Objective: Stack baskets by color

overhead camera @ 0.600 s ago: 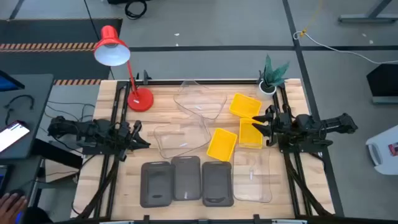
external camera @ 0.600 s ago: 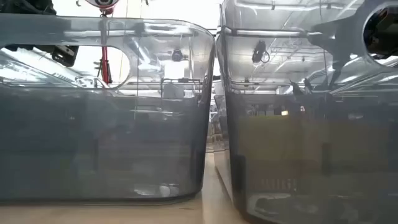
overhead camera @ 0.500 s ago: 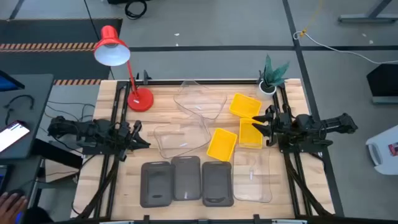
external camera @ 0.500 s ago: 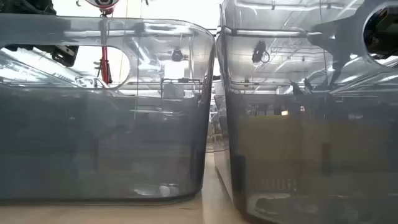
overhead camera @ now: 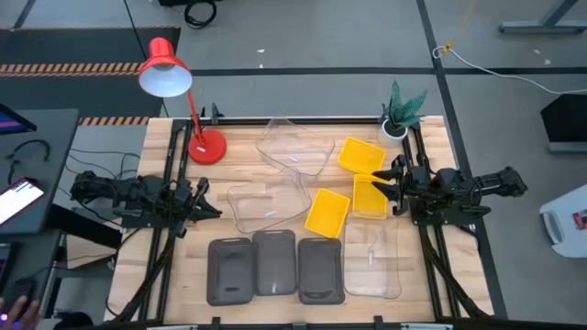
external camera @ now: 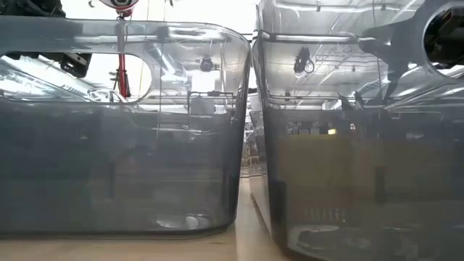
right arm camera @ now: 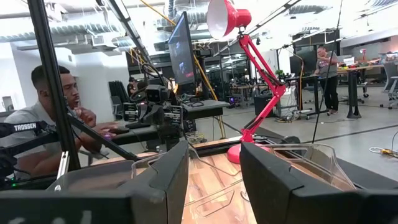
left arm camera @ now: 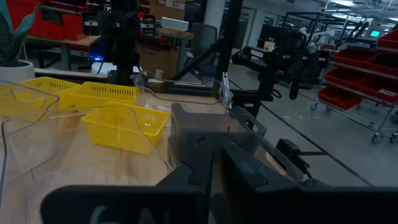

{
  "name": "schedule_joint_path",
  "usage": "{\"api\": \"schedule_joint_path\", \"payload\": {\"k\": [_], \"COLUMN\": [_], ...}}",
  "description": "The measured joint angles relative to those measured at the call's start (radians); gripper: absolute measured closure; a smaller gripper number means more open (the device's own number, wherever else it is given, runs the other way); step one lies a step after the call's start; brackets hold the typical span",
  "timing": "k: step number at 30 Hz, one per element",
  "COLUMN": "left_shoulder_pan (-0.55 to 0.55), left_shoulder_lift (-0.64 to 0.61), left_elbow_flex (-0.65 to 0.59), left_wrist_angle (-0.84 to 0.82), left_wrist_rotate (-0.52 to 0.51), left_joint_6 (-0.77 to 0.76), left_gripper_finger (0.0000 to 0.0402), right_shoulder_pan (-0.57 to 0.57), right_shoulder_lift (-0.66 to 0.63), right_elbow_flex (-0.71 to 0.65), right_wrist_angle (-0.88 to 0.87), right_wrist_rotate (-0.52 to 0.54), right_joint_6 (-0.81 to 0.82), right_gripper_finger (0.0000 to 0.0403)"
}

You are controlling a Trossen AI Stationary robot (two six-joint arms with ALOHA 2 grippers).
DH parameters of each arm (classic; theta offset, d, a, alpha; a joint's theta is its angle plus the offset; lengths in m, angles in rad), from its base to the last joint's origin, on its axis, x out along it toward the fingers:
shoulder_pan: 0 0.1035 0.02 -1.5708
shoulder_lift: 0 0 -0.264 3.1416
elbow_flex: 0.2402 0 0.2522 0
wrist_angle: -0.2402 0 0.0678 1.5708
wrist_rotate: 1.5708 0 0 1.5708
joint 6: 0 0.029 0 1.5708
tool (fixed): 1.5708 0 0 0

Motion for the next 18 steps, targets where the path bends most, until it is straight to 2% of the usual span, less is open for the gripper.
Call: {"api": "schedule_joint_path", "payload": {"k": [18], "left_shoulder_pan": [0.000], "left_shoulder_lift": [0.000], "left_elbow_flex": [0.000], "left_wrist_angle": [0.000], "left_wrist_rotate": [0.000], "left_joint_6": [0.000], "left_gripper_finger": [0.0370], "right_shoulder_pan": [0.000], "right_shoulder_lift": [0.000], "right_elbow_flex": [0.000], "right_wrist_angle": [0.000], "right_wrist_rotate": [0.000], "right_joint_6": [0.000], "right_gripper_finger": [0.0253]}}
